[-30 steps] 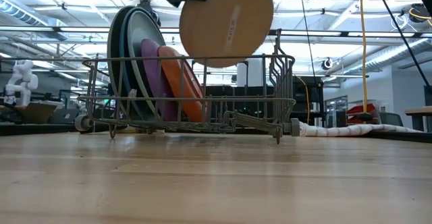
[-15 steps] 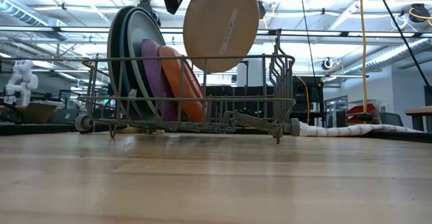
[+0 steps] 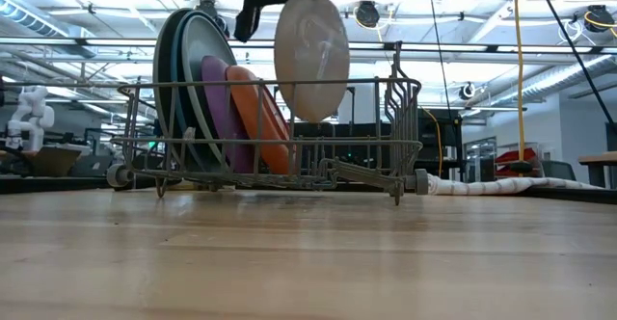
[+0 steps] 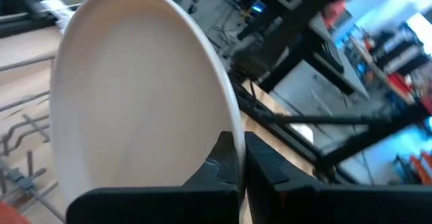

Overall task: Sort dishes
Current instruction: Put the white plate into the green dish rack

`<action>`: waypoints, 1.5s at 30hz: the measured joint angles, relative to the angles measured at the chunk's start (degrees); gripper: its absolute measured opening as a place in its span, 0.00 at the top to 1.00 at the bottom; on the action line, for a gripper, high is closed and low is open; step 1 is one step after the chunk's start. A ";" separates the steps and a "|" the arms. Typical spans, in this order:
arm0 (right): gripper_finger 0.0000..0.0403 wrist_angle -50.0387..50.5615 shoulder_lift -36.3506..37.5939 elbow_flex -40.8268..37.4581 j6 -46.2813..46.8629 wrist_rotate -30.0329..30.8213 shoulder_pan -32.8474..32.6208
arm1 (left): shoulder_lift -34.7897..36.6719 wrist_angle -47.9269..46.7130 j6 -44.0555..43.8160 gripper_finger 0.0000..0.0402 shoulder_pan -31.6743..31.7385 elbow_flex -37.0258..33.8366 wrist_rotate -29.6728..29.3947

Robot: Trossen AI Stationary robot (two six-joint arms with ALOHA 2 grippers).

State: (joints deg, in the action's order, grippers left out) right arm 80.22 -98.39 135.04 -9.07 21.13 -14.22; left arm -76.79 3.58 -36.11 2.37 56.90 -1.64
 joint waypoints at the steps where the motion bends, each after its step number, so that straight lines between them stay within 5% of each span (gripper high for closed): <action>1: 0.52 -0.21 -0.02 0.00 -0.01 0.00 -0.46 | -0.18 0.01 -1.22 1.00 0.48 0.00 -0.46; 27: 0.52 5.19 -2.16 -0.04 0.93 4.80 -10.40 | -5.05 -0.06 -19.00 1.00 3.09 -0.07 -7.49; 45: 0.52 8.18 -2.14 -0.04 0.73 4.30 -11.03 | -6.36 2.07 -22.12 1.00 1.98 -0.04 -10.86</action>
State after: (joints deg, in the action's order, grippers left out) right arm 88.40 -100.53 135.00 -8.34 25.43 -25.26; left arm -83.15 5.66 -58.23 4.35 56.87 -12.50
